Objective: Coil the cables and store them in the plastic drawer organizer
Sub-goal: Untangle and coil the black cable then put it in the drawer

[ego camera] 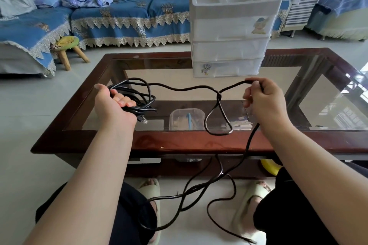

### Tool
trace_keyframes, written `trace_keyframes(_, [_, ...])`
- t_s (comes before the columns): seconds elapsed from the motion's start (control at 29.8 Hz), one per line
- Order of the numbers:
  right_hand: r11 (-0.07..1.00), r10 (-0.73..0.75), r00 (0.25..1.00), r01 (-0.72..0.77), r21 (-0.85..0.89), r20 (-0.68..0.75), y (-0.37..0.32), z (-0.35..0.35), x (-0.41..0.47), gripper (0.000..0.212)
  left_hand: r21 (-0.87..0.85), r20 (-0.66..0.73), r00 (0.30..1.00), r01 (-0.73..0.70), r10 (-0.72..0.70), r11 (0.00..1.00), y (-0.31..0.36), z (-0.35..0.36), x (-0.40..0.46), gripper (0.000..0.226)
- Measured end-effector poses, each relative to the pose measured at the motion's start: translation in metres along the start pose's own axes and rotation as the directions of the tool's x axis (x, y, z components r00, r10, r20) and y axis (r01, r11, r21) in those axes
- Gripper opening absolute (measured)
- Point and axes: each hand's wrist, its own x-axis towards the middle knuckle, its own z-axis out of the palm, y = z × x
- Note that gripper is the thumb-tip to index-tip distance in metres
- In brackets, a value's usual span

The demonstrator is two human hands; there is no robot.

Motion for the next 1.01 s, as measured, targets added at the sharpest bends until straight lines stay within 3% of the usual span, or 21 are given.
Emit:
trace_keyframes(0.1, [0.969,0.042,0.990,-0.007,-0.247,0.133,0.008,-0.004,0.009,0.026,0.041,-0.020,0.997,-0.073,0.074,0.996,0.002,0.001,-0.001,0.045])
trace_keyframes(0.17, [0.857,0.118,0.918,0.098,-0.506,0.377,0.010,-0.008,0.009,0.023,0.051,-0.020,0.994,-0.103,0.105,0.993,0.004,0.000,0.001,0.045])
trace_keyframes(0.23, [0.720,0.296,0.698,0.285,-0.633,0.651,0.010,-0.009,0.000,0.024,0.054,0.014,0.993,-0.114,0.114,0.992,0.004,-0.001,0.003,0.046])
trace_keyframes(0.27, [0.674,0.379,0.580,0.361,-0.645,0.721,0.012,-0.007,-0.006,0.027,0.062,0.058,0.994,-0.101,0.098,0.993,0.002,-0.001,0.002,0.046])
trace_keyframes(0.3, [0.632,0.421,0.513,0.427,-0.647,0.749,0.016,-0.003,-0.013,0.027,0.081,0.124,0.990,-0.076,0.065,0.994,-0.001,0.000,0.001,0.046])
trace_keyframes(0.34, [0.576,0.413,0.512,0.493,-0.652,0.753,0.022,0.001,-0.017,0.025,0.113,0.207,0.978,-0.044,0.020,0.993,-0.004,0.001,-0.002,0.047])
trace_keyframes(0.4, [0.464,0.278,0.597,0.603,-0.649,0.753,0.039,0.011,-0.022,0.027,0.218,0.388,0.917,0.002,-0.088,0.976,-0.012,0.003,-0.010,0.048])
trace_keyframes(0.44, [0.467,0.191,0.631,0.615,-0.635,0.752,0.046,0.016,-0.025,0.032,0.275,0.469,0.872,0.007,-0.141,0.961,-0.016,0.004,-0.015,0.048])
trace_keyframes(0.5, [0.693,0.049,0.705,0.486,-0.532,0.707,0.046,0.024,-0.028,0.043,0.362,0.579,0.783,0.003,-0.227,0.932,-0.023,0.005,-0.025,0.048])
trace_keyframes(0.57, [0.933,0.042,0.763,0.201,-0.298,0.645,0.035,0.031,-0.032,0.042,0.387,0.628,0.729,0.013,-0.274,0.922,-0.028,0.005,-0.034,0.048])
trace_keyframes(0.6, [0.977,0.080,0.756,0.071,-0.203,0.650,0.029,0.034,-0.034,0.040,0.382,0.640,0.713,0.026,-0.285,0.924,-0.030,0.006,-0.038,0.048])
trace_keyframes(0.67, [0.985,0.142,0.689,-0.028,-0.170,0.711,0.020,0.035,-0.040,0.038,0.356,0.657,0.695,0.055,-0.292,0.933,-0.030,0.007,-0.041,0.048])
trace_keyframes(0.77, [0.961,0.199,0.507,0.066,-0.268,0.839,0.021,0.035,-0.049,0.018,0.286,0.642,0.717,0.105,-0.272,0.953,-0.024,0.009,-0.037,0.048])
trace_keyframes(0.8, [0.947,0.192,0.502,0.132,-0.294,0.843,0.021,0.035,-0.049,0.017,0.251,0.630,0.733,0.118,-0.255,0.961,-0.021,0.009,-0.033,0.047])
trace_keyframes(0.91, [0.892,0.116,0.616,0.280,-0.354,0.779,0.016,0.031,-0.035,0.021,0.123,0.553,0.816,0.122,-0.170,0.985,-0.006,0.007,-0.021,0.047])
trace_keyframes(1.01, [0.884,0.124,0.635,0.278,-0.375,0.762,0.011,0.022,-0.019,0.019,0.022,0.455,0.882,0.127,-0.123,0.992,-0.002,0.006,-0.015,0.047])
